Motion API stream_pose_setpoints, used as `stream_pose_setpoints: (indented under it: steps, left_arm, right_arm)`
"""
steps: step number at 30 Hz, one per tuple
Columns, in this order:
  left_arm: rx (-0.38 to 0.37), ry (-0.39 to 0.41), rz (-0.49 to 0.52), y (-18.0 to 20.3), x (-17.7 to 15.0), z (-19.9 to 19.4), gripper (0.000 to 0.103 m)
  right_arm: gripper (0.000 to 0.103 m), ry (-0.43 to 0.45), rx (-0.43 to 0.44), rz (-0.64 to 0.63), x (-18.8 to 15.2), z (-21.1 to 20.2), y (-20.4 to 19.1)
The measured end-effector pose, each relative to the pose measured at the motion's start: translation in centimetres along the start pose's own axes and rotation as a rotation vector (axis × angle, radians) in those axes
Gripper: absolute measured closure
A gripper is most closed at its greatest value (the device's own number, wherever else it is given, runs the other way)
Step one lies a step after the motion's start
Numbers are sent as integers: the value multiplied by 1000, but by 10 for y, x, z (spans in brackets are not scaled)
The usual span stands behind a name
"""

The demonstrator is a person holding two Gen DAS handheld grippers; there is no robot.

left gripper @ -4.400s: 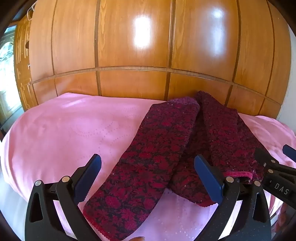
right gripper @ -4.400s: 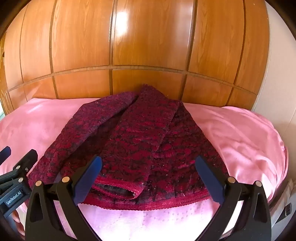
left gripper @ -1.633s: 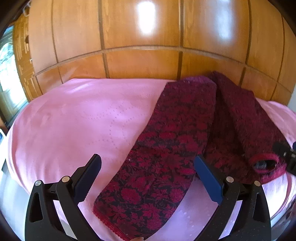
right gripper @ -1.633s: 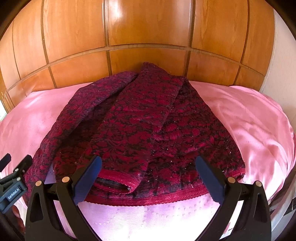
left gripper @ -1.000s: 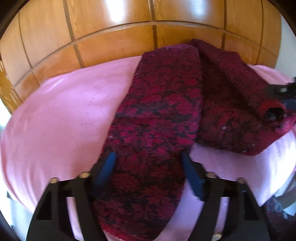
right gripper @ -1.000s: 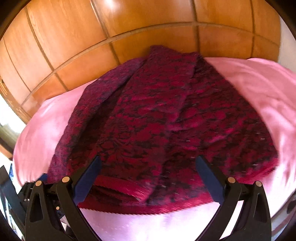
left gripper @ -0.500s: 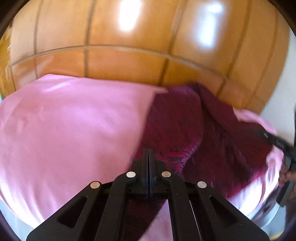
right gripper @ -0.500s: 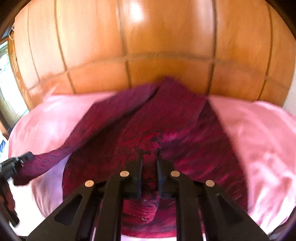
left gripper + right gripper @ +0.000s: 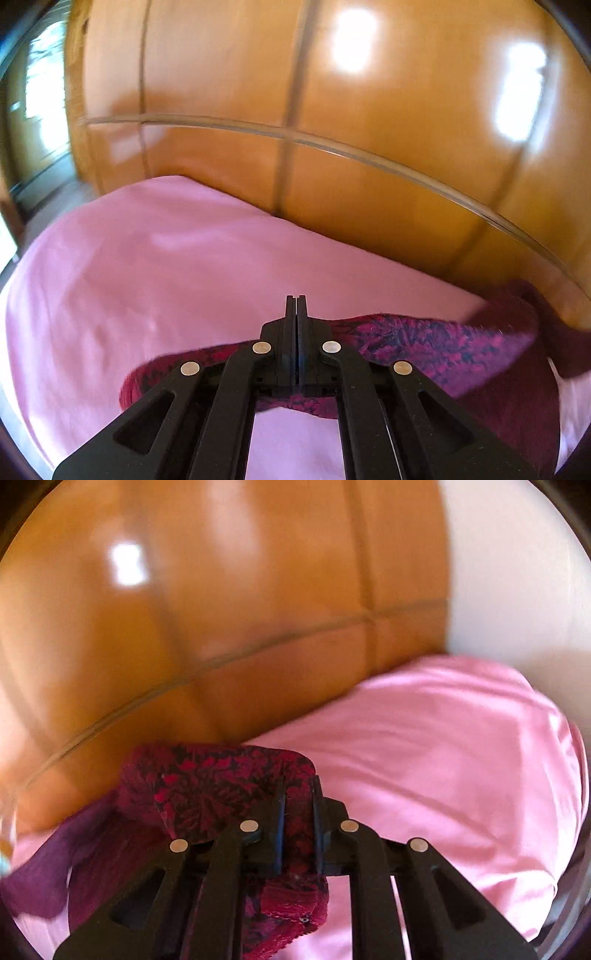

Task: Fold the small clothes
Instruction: 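Grasp the red patterned top with the left gripper while the right gripper grasps its hem, then lift the top with both grippers and spread it flat on the sheet, then release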

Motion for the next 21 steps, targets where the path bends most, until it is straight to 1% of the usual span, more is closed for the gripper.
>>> stream_pose_setpoints:
  steps: [2, 3, 4, 6, 7, 8, 9, 10, 11, 12, 13, 14, 15, 16, 17, 18, 19, 21]
  left_arm:
    - [90, -1, -47, -17, 15, 15, 103]
    - [106, 0, -64, -20, 21, 20, 103]
    - [106, -1, -80, -22, 26, 23, 102]
    - [112, 14, -88, -24, 29, 18, 79]
    - [130, 34, -94, -25, 29, 9, 48]
    - [127, 58, -101, -24, 28, 1, 27]
    - [85, 103, -108, -19, 25, -13, 26]
    - [22, 127, -103, -9, 18, -26, 26]
    - [-35, 118, -87, 0, 11, -32, 26]
    - [-114, 95, -60, 16, -6, -38, 26]
    - [-170, 79, -44, 26, -17, -41, 26]
    - [-263, 35, -20, 45, -43, -46, 26]
    - [-325, -8, -10, 58, -63, -47, 26]
    - [-398, -64, -1, 71, -88, -47, 27]
    - [-457, -119, 2, 84, -112, -47, 29]
    - [-527, -200, -4, 99, -146, -46, 31]
    - [-562, -243, -10, 107, -164, -45, 32]
    - [-639, -321, -42, 125, -203, -48, 32]
  right_arm:
    - [91, -30, -55, 50, 12, 19, 27]
    - [83, -45, -74, 73, 15, 28, 37]
    - [76, -55, -96, 104, 17, 34, 50]
    - [37, -35, -106, 158, 22, 36, 68]
    - [32, -23, -112, 173, 23, 35, 75]
    - [31, -11, -109, 183, 22, 31, 80]
    - [27, -7, -95, 181, 19, 26, 82]
    - [26, -9, -72, 165, 11, 20, 80]
    - [26, -19, -47, 143, 3, 17, 75]
    - [26, -38, -8, 115, -7, 13, 67]
    - [26, -75, 52, 72, -28, 10, 56]
    - [26, -112, 101, 37, -46, 6, 45]
    - [26, -153, 150, 2, -65, 3, 34]
    - [27, -216, 212, -55, -96, -1, 18]
    - [30, -251, 242, -85, -114, -2, 11]
    - [34, -306, 279, -123, -140, -4, 0]
    - [37, -340, 298, -142, -158, -4, -5]
    - [46, -399, 316, -188, -193, -8, -21]
Point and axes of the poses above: each gripper's, at about its wrist camera, not at the fingertips, and z roughly the way its jaws point, y to its right, x to its top, the point moved 10 cm from there along z, roughly the way its jaws point, and after that the axes turned 4 degrees about z, right-handed, at the moved point
